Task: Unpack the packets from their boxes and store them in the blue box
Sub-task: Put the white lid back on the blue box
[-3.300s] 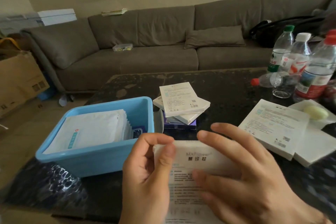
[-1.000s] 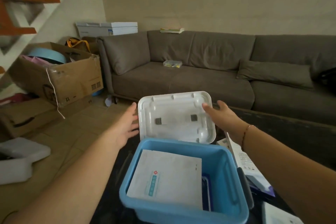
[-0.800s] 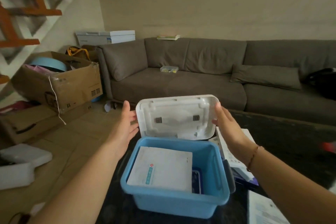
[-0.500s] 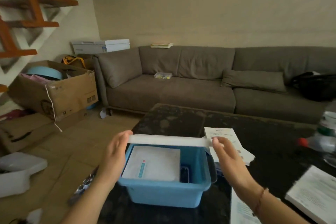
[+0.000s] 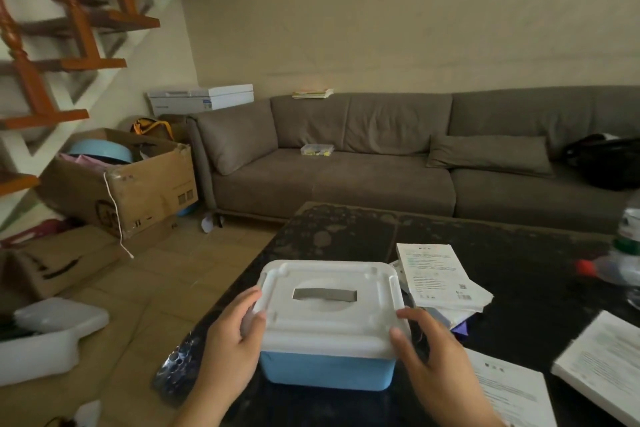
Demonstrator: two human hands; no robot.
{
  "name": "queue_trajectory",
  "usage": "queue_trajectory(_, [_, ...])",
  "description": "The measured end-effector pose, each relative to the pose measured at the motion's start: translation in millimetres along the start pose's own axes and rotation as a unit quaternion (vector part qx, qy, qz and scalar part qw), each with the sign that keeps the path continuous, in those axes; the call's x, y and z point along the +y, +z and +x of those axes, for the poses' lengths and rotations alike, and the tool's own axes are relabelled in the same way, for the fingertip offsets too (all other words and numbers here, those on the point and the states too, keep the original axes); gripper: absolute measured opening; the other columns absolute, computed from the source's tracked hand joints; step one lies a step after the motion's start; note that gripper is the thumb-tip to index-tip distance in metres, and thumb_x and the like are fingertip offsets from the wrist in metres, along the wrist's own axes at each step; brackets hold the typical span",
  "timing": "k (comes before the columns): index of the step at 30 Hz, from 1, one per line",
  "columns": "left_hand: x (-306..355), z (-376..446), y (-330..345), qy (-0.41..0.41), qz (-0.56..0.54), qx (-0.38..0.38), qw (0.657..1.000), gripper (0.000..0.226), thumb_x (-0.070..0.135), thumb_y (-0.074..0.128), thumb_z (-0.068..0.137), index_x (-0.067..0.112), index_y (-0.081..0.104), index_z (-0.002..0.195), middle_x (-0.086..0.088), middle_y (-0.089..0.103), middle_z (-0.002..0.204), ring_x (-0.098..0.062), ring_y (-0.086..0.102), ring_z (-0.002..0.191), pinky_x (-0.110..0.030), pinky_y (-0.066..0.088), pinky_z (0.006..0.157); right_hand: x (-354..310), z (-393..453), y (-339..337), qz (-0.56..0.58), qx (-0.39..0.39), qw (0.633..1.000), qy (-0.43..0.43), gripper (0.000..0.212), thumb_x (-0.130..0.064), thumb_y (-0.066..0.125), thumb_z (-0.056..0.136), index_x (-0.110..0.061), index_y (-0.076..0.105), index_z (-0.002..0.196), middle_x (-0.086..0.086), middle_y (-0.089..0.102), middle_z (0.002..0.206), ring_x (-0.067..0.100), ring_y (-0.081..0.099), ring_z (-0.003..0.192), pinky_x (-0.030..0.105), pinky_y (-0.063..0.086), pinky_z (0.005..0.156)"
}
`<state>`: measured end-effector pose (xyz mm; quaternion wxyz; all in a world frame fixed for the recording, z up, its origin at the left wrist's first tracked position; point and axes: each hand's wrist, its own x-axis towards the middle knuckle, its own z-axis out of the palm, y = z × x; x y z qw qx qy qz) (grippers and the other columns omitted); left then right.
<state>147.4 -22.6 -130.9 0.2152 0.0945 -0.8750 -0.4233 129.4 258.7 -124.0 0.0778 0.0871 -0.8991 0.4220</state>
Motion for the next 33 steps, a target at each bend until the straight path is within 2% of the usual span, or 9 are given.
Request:
queue_trajectory(5, [12,25,2,-0.020,-0.010,0.018,1.000,0.019,0.014,0.057,0.096,0.022,0.069,0.110,0.004,0.063,0.121,-0.006,0.056,0.104,-0.028,0.047,0.094,-5,37,-5,0.024,0.008,0.998,0.057,0.006,-0.033,0.065,0.089,-0.029,0.063,0.085,-0.011,0.061,0.098,0.017,0.058,0.102,0.040,0.054,0.092])
queue_trajectory(10, [17,35,-7,-0.289,-0.206,-0.043,0.934,0.037,0.021,0.061,0.095,0.028,0.053,0.131,0.000,0.057,0.127,-0.022,0.059,0.103,-0.039,0.055,0.075,-11,53,0,0.160,-0.024,0.954,0.251,0.070,-0.033,0.071,0.084,-0.019,0.036,0.142,0.008,0.047,0.136,0.029,0.057,0.114,0.045,0.058,0.085])
queue_trajectory(12, [22,34,-14,-0.337,-0.204,-0.087,0.915,0.029,0.027,0.061,0.096,0.016,0.058,0.122,-0.009,0.065,0.113,-0.027,0.065,0.096,-0.040,0.056,0.072,-17,54,-7,0.206,-0.059,0.929,0.302,0.063,-0.031,0.069,0.086,-0.010,0.041,0.138,0.012,0.057,0.124,0.030,0.064,0.102,0.043,0.061,0.075])
queue_trajectory(16, [26,39,-17,-0.245,-0.050,-0.059,0.966,0.008,0.022,0.063,0.093,0.016,0.067,0.092,-0.010,0.069,0.091,-0.021,0.065,0.079,-0.030,0.051,0.060,-29,58,-10,0.069,-0.060,0.967,0.236,0.021,-0.026,0.063,0.091,-0.014,0.053,0.106,0.002,0.061,0.098,0.019,0.062,0.088,0.029,0.056,0.072])
queue_trajectory(19, [30,39,-5,-0.162,0.089,-0.016,0.983,0.020,0.022,0.061,0.092,0.016,0.063,0.073,-0.007,0.063,0.066,-0.014,0.055,0.055,-0.025,0.039,0.050,-36,61,-3,-0.040,-0.052,0.983,0.171,0.025,-0.025,0.059,0.094,-0.014,0.060,0.116,0.002,0.062,0.099,0.015,0.059,0.082,0.023,0.048,0.069])
queue_trajectory(22, [34,32,2,-0.157,0.175,0.006,0.972,0.020,0.033,0.056,0.096,0.024,0.054,0.078,0.002,0.063,0.069,-0.011,0.058,0.055,-0.022,0.037,0.046,-41,57,5,-0.084,-0.029,0.984,0.153,0.027,-0.019,0.051,0.097,-0.012,0.059,0.122,0.001,0.059,0.095,0.012,0.054,0.075,0.021,0.046,0.064])
queue_trajectory(29, [51,24,0,-0.128,0.266,0.030,0.955,0.018,0.033,0.056,0.095,0.022,0.065,0.085,0.006,0.059,0.069,-0.005,0.051,0.055,-0.019,0.029,0.043,-44,52,18,-0.209,-0.025,0.972,0.103,0.048,-0.016,0.043,0.097,-0.019,0.038,0.145,0.004,0.062,0.119,0.021,0.062,0.102,0.032,0.053,0.086])
queue_trajectory(31, [43,23,1,-0.117,0.190,0.031,0.974,0.021,0.035,0.055,0.096,0.024,0.068,0.107,0.004,0.068,0.087,-0.007,0.061,0.068,-0.020,0.045,0.053,-34,47,7,-0.111,-0.040,0.989,0.092,0.056,-0.027,0.042,0.099,-0.025,0.024,0.153,0.001,0.053,0.136,0.018,0.057,0.112,0.031,0.049,0.095])
queue_trajectory(33, [35,-5,12,-0.128,0.117,0.036,0.984,0.047,0.040,0.054,0.096,0.024,0.050,0.140,0.000,0.060,0.133,-0.018,0.063,0.112,-0.033,0.052,0.087,-22,23,5,-0.071,-0.070,0.991,0.087,0.066,-0.047,0.044,0.099,-0.031,0.014,0.155,-0.003,0.033,0.156,0.018,0.043,0.136,0.030,0.034,0.111])
